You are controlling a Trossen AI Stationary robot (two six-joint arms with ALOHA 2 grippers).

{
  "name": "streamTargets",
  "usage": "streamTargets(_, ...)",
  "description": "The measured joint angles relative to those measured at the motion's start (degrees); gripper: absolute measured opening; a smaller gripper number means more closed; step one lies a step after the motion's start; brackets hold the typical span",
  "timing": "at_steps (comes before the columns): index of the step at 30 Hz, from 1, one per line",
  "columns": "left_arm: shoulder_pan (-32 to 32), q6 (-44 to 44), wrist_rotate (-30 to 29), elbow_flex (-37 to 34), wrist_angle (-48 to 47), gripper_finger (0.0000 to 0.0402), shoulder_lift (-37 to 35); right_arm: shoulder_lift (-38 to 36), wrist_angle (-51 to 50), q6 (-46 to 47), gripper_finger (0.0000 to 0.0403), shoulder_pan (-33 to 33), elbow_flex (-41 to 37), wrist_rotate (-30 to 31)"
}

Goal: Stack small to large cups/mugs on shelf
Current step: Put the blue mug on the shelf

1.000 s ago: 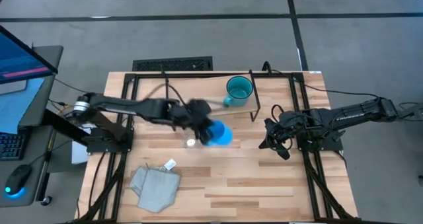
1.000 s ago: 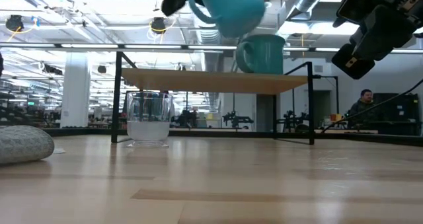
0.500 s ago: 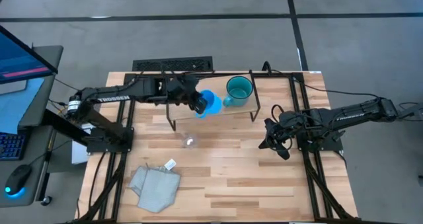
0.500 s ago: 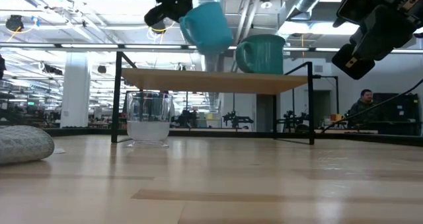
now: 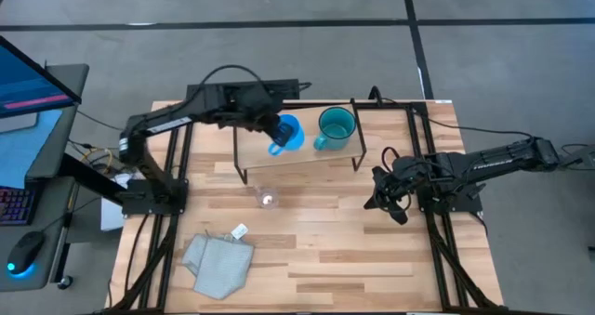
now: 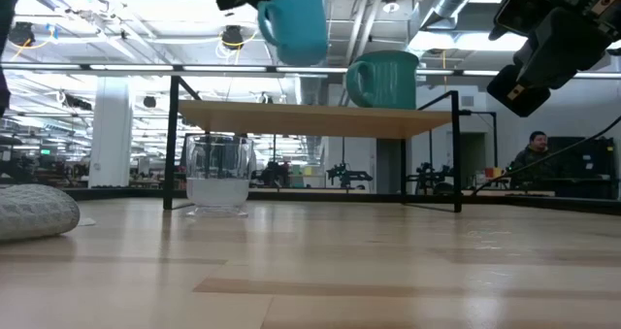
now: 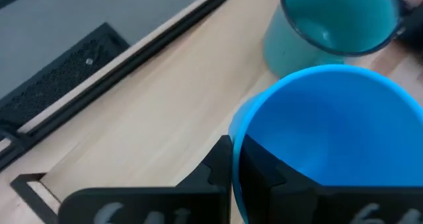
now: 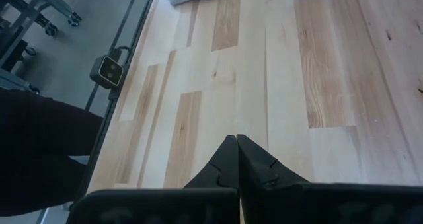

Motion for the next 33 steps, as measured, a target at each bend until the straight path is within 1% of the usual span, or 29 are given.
streamTargets(2, 0.5, -0.2, 0.1, 3.2, -4.5, 0.0, 3.1, 0.0, 0.0, 0.0, 0.0012, 0.0, 0.0, 0.0)
streamTargets(6, 1.7, -0.5, 0.0, 7.3, -9.5, 0.0, 8.6, 0.0, 0.0, 0.4, 0.0012, 0.1, 0.0, 0.0)
streamTargets(10, 3.0, 0.0, 0.1, 10.1, -10.1, 0.0, 12.3, 0.0, 0.0, 0.5, 0.0012, 0.1, 0.0, 0.0)
streamTargets(13, 4.2, 0.0, 1.4, 10.9, -10.2, 0.0, 13.7, 0.0, 0.0, 0.5, 0.0012, 0.1, 0.0, 0.0)
streamTargets(16, 5.3, -0.8, 1.4, 10.8, -12.0, 0.0, 14.3, 0.0, 0.0, 0.5, 0.0012, 0.1, 0.0, -0.1)
streamTargets(20, 6.0, -1.3, 2.6, 10.8, -12.1, 0.0, 14.6, 0.0, -0.1, 0.5, 0.0012, 0.1, 0.0, -0.1)
streamTargets(26, 6.3, -0.9, 2.9, 10.8, -8.0, 0.0, 14.6, 0.0, -0.2, 0.5, 0.0012, 0.1, 0.0, -0.2)
streamTargets(33, 6.8, -1.7, 2.9, 9.4, -8.2, 0.0, 14.6, 0.0, -0.4, 0.5, 0.0012, 0.1, 0.0, -0.2)
